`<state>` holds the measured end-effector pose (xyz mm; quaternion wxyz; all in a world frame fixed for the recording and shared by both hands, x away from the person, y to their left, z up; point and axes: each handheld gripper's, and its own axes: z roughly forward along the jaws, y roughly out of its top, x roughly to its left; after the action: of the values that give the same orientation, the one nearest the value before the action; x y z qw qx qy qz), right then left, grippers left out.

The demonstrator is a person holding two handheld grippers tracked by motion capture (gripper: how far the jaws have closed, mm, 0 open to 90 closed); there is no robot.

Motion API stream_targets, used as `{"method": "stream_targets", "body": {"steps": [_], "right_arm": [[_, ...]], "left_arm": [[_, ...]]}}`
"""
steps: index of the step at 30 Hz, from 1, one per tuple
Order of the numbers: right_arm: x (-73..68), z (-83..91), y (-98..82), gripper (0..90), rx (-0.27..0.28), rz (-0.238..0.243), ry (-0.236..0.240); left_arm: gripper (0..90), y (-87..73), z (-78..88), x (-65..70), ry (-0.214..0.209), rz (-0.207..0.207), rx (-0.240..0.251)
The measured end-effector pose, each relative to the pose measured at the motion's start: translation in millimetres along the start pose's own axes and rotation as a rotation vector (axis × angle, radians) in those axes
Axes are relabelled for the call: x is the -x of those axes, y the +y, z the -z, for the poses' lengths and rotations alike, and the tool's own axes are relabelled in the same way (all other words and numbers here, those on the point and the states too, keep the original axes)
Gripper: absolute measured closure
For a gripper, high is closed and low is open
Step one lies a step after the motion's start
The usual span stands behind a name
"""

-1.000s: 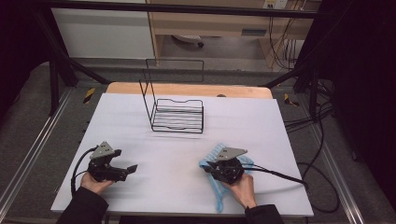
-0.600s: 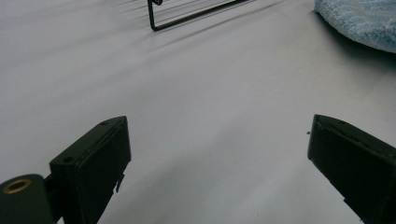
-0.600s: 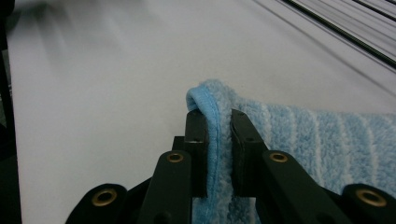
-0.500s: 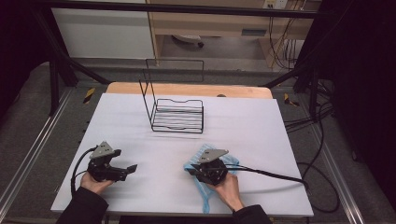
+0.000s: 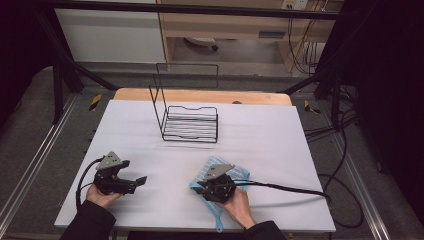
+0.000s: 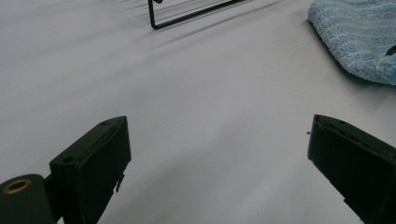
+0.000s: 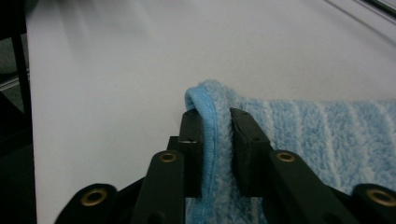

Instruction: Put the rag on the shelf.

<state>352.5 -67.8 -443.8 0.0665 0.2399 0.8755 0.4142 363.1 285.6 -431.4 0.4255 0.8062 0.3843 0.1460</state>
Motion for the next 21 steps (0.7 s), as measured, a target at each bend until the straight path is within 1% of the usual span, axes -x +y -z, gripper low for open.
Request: {"method": "stream_targets", "body": {"steps": [1, 2, 3, 6, 9, 10, 11, 12, 13, 14, 16, 17, 18, 20, 21], "right_arm": [[-0.1, -1.1, -0.5, 66.5, 0.01, -0.012, 0.007], [-0.1, -1.1, -0.5, 66.5, 0.01, -0.012, 0.007], [-0.5, 0.6, 0.3, 57.9, 0.024, -0.025, 0.005], [-0.2, 8.1, 3.7, 42.3, 0.052, -0.04, -0.022], [3.3, 19.5, 7.7, 29.7, 0.077, -0.053, -0.052], [3.3, 19.5, 7.7, 29.7, 0.077, -0.053, -0.052], [9.1, 27.5, 9.0, 23.4, 0.085, -0.077, -0.063], [12.8, 31.5, 8.7, 20.3, 0.091, -0.093, -0.07], [16.9, 35.4, 7.9, 18.1, 0.095, -0.11, -0.082], [16.9, 35.4, 7.9, 18.1, 0.095, -0.11, -0.082], [24.7, 43.7, 4.6, 15.1, 0.105, -0.132, -0.104], [32.1, 51.9, 0.5, 12.6, 0.11, -0.152, -0.13], [35.5, 55.9, -1.8, 12.1, 0.114, -0.162, -0.14], [41.7, 64.0, -6.5, 12.0, 0.116, -0.171, -0.167], [41.7, 64.0, -6.5, 12.0, 0.116, -0.171, -0.167]], "left_arm": [[6.0, 0.0, 0.0, 0.1, 0.0, 0.001, 0.0], [6.0, 0.1, 0.0, 0.3, 0.001, 0.002, -0.001], [6.0, 0.2, 0.1, 0.7, 0.0, 0.002, -0.001], [6.0, 0.4, 0.0, 1.0, 0.001, 0.001, -0.001], [6.0, 0.5, -0.3, 1.2, 0.001, 0.001, -0.003], [6.0, 0.6, -0.3, 1.3, 0.001, 0.001, -0.003], [6.0, 0.7, -0.4, 1.3, 0.001, 0.002, -0.003], [6.0, 0.9, -0.7, 1.6, 0.001, 0.006, -0.002], [6.0, 1.2, -0.9, 1.8, 0.001, 0.006, -0.002], [6.0, 1.4, -1.1, 2.0, 0.001, 0.005, -0.003], [6.0, 1.7, -1.5, 2.7, 0.002, 0.007, -0.005], [6.0, 2.1, -2.0, 3.7, -0.002, 0.011, -0.006], [6.0, 2.1, -2.0, 3.7, -0.002, 0.011, -0.006], [6.0, 3.3, -2.6, 5.8, -0.004, 0.012, -0.006], [6.0, 4.2, -2.9, 7.0, -0.005, 0.011, -0.007]]}}
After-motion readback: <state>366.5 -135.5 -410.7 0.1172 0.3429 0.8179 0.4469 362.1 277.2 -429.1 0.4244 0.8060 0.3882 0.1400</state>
